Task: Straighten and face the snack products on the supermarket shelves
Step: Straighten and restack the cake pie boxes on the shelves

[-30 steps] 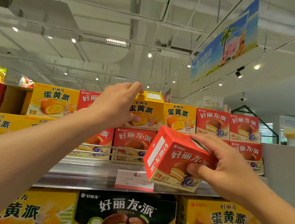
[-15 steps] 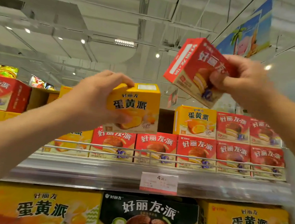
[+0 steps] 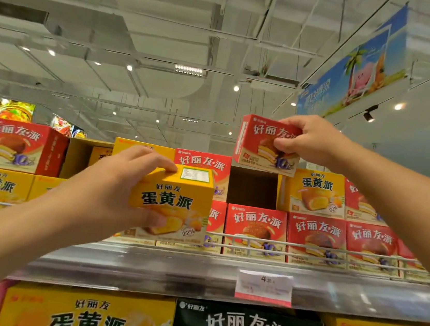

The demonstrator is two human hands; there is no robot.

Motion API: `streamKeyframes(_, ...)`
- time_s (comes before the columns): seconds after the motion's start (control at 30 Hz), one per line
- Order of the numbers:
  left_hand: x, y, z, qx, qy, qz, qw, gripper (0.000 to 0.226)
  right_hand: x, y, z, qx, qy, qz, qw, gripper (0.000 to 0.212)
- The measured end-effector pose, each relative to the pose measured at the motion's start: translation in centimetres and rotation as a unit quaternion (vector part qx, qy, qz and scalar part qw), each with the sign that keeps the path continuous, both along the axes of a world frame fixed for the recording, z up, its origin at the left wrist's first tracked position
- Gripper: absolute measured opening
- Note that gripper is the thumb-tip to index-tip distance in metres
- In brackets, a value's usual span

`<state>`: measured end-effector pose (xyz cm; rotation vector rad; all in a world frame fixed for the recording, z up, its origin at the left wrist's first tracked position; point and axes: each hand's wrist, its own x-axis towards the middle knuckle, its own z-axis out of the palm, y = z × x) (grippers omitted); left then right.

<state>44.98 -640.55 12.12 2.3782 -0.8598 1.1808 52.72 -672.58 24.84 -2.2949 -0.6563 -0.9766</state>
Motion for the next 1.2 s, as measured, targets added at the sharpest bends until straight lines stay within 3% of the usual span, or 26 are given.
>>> streamKeyframes(0.2,0.6,-0.5,0.1,-0.004,0.011,-0.017,1.0,0.06,0.8,-0.2,-0.5,-0.028,0.022,-0.033,0.999,0.037)
streamKeyframes(0.57,2.2,-1.9,-0.3,0.009,0.014,-0.032,0.999,0.059,2.8,0.3,-3.1,-0.168,0.086,-0.09,0.978,0.03)
streamKeyframes(0.87,2.4,-2.1,-0.2,0.009,0.01,-0.031,0.999,0.059,3.1,0.7,-3.3,-0.203,0.09,-0.13,0.966,0.034)
streamKeyframes(0.93,2.4,-2.2,-0.2,0.007,0.011,-0.032,0.999,0.059,3.1,0.6,-3.3,-0.203,0.102,-0.13,0.965,0.041)
streamKeyframes(1.07,2.5,-2.1,-0.2,0.006,0.011,-0.035,0.999,0.06,2.2,-0.7,-2.5,-0.165,0.1,-0.103,0.976,0.079)
streamKeyframes(1.2,2.5,-2.6,0.0,0.006,0.015,-0.038,0.999,0.06,0.8,-3.8,-1.8,-0.202,0.1,-0.194,0.955,0.086)
